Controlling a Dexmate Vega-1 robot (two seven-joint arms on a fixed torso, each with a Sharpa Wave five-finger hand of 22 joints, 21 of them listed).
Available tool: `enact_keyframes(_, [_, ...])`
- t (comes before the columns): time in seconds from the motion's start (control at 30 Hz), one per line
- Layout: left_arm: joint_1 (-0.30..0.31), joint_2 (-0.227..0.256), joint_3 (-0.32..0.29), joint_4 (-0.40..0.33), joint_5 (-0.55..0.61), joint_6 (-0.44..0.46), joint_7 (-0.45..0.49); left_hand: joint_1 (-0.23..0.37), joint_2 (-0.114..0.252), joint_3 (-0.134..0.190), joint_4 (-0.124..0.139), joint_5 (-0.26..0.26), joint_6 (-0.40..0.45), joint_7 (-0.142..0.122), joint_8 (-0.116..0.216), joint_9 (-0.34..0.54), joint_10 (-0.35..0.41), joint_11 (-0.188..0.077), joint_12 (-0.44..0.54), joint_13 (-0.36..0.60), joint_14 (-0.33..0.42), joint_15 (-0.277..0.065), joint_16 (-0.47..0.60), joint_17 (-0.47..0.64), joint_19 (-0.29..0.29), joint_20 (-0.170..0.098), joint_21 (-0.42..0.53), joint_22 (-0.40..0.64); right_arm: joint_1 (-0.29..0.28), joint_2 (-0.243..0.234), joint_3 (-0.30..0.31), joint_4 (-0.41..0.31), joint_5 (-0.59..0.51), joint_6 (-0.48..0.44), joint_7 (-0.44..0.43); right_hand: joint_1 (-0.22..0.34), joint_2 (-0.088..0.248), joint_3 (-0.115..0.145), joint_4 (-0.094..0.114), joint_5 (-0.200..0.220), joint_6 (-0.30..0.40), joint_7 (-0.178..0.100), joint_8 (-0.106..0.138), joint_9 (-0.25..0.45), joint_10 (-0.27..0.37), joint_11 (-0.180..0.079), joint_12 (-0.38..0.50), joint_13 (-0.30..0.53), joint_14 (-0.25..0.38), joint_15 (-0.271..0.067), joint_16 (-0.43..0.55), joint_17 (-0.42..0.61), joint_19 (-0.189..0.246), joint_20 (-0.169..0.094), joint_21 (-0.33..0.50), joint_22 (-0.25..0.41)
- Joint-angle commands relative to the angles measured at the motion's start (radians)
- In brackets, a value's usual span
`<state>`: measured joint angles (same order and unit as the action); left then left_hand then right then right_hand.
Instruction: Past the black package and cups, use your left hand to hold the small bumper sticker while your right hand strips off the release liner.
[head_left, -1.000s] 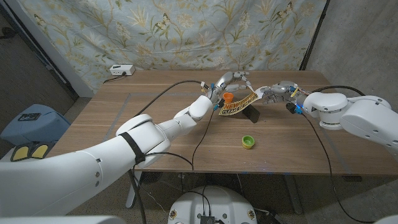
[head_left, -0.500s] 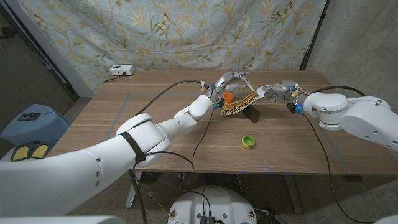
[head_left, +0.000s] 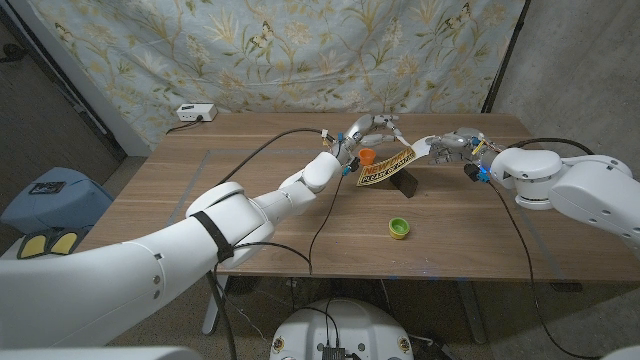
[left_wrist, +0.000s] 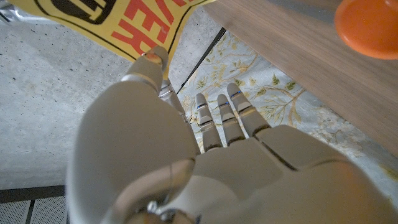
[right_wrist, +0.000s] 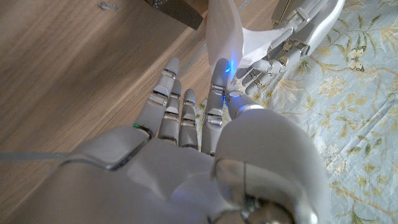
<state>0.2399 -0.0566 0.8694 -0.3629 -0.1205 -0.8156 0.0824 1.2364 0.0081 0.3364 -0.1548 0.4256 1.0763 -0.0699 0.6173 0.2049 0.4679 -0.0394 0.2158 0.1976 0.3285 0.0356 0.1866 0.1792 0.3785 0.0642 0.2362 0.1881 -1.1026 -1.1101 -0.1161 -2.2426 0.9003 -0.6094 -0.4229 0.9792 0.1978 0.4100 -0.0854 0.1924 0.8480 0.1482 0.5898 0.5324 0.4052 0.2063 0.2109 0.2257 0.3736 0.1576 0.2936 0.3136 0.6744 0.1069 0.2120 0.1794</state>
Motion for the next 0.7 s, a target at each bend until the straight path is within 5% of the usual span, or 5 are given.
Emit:
enact_keyframes(0.03, [0.000,0.005,-0.003,0.000,-0.002,0.001,-0.013,0.001,0.005,-0.001,0.002,0.002,0.003,0.005,0.006,0.002,0.004,-0.007,-0.004,0.004,0.004,-0.009,0.001,0.002,-0.003,-0.004,-0.005,0.003,-0.035,-0.009,0.039,-0.013,0.003,-0.004,-0.017,0.007,-0.004,0.009,0.003,0.004,-0.006,-0.001,0.010,0.007,0.004,-0.004,-0.001,0.003,0.002,-0.006,0.005,0.005,0.001,-0.007,0.004,0.002])
enact_keyframes(0.7, [0.015,0.040,-0.007,-0.003,0.024,-0.085,0.001,0.001,0.004,0.000,0.001,0.001,0.001,0.000,0.009,0.011,0.005,-0.007,-0.004,0.004,-0.001,-0.012,-0.001,0.002,-0.006,-0.006,-0.006,0.003,-0.102,-0.031,0.105,-0.029,-0.008,0.013,0.018,0.006,-0.006,0.018,0.009,0.004,-0.014,0.000,0.017,0.015,0.004,-0.005,-0.002,0.005,0.001,-0.006,0.007,0.012,0.000,-0.008,0.005,0.002])
